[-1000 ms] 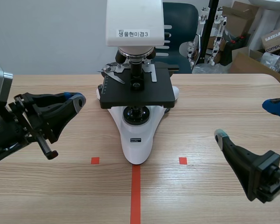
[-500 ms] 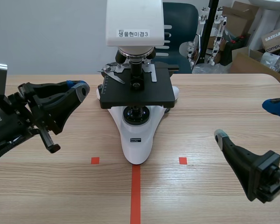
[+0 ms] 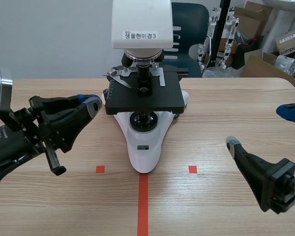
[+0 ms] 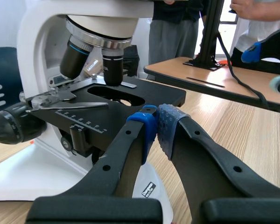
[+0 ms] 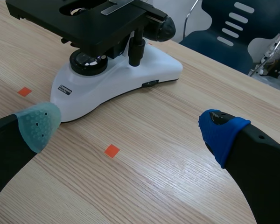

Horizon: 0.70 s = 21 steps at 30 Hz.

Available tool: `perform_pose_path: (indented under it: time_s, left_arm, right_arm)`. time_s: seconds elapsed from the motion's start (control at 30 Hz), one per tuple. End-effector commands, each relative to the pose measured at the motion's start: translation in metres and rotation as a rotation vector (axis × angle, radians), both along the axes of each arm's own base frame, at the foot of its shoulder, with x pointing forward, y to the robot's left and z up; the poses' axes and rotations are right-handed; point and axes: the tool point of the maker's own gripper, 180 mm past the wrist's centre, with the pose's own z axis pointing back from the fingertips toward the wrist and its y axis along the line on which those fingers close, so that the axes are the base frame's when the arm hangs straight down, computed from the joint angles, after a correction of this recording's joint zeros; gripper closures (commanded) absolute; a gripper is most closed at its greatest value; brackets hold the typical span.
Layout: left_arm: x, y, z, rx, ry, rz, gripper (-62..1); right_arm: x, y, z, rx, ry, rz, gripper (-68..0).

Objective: Point at the objective lens

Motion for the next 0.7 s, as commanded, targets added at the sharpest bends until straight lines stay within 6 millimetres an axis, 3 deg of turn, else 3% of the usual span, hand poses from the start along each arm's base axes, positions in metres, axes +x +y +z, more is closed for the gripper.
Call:
perform_pose_path:
  time_s: [0.0, 0.27, 0.67]
  left_arm:
    - [0.001, 0.0, 0.007, -0.028, -0.013, 0.001, -3.7]
    - [0.004, 0.01, -0.007, -0.018, 0.023, 0.032, -3.6]
    - [0.015, 0.021, -0.008, 0.002, -0.014, 0.12, -3.6]
  right_arm:
    - [0.004, 0.0, 0.009, 0.014, -0.031, 0.003, -67.9]
    - [0.004, 0.0, 0.009, 0.014, -0.031, 0.003, -67.9]
    - [0.004, 0.0, 0.009, 0.014, -0.031, 0.003, -67.9]
